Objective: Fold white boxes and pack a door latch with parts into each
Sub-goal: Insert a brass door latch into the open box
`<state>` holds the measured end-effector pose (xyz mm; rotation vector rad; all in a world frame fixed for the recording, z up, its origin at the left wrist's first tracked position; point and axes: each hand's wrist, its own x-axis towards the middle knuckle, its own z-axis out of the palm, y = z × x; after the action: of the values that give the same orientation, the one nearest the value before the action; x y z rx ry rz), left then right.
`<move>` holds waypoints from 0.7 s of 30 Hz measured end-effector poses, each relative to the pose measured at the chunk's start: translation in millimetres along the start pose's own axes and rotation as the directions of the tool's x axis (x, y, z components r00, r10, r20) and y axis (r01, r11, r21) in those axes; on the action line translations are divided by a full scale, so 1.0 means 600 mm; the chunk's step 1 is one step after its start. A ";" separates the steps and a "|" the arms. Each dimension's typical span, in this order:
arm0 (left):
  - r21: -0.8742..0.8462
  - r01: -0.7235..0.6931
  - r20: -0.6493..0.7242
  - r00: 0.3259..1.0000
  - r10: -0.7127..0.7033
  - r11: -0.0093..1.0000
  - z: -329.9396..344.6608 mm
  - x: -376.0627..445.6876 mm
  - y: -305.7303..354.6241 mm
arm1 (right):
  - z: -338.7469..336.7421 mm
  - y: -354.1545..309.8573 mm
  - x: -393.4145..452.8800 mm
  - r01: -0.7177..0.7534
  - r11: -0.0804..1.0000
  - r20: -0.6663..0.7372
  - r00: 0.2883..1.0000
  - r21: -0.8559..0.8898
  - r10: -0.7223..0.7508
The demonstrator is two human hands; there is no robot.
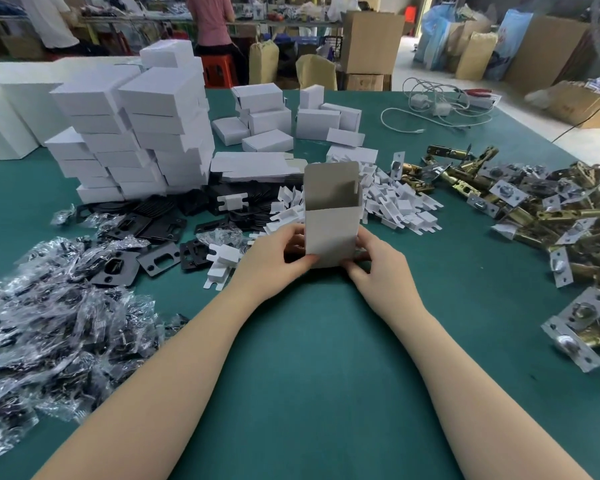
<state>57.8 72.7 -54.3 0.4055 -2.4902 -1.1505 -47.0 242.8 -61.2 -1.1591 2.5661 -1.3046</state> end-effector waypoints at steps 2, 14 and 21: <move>0.039 0.016 -0.021 1.000 -0.015 0.999 0.003 -0.001 0.003 | 0.004 0.000 0.001 0.004 0.998 0.014 1.000 -0.069 -0.003; 0.012 0.017 0.003 1.000 -0.017 1.000 0.004 -0.004 0.001 | -0.190 0.085 0.086 -0.373 0.666 -0.270 0.928 -0.646 0.257; -0.014 0.032 0.011 0.999 -0.032 0.999 0.004 -0.004 0.003 | -0.281 0.155 0.081 -0.221 0.175 -0.121 0.883 -0.960 0.453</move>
<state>58.6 76.4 -55.1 0.4373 -2.4920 -1.1858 -196.3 360.8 -4.8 -0.4915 3.1000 0.7057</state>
